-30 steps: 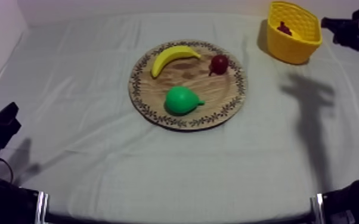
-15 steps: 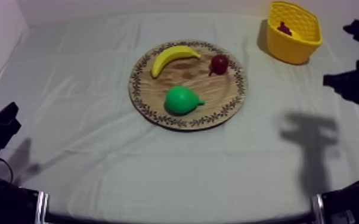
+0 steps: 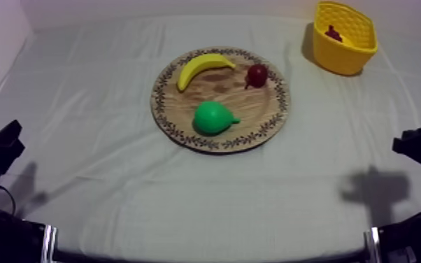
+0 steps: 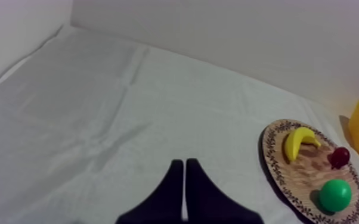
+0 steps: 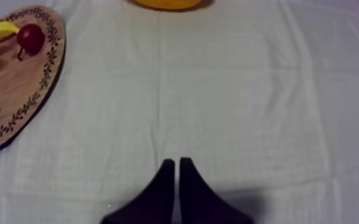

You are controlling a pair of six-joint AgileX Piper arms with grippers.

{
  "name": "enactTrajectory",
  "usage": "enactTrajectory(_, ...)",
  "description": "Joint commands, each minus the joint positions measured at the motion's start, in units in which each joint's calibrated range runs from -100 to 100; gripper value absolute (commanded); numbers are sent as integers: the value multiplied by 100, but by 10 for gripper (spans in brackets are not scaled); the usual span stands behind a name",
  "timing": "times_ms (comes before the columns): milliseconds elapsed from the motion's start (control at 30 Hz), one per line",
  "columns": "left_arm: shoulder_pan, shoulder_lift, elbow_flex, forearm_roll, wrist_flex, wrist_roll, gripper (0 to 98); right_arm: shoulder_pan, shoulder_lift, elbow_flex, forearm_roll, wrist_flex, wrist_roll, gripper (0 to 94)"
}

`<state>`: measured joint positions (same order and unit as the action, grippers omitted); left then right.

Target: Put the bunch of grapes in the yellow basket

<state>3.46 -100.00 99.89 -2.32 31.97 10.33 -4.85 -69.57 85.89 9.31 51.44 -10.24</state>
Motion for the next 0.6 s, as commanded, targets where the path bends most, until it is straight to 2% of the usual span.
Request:
enactTrajectory(0,-3,0,0,0,4,0,1,191,-735,106,-200,-49,395,3)
enactTrajectory(267,-3,0,0,0,4,0,1,470,-1911,676,-615,-133,1016,3)
enactTrajectory(567,-3,0,0,0,4,1,1,462,-2544,1087,-760,-440,1228,3)
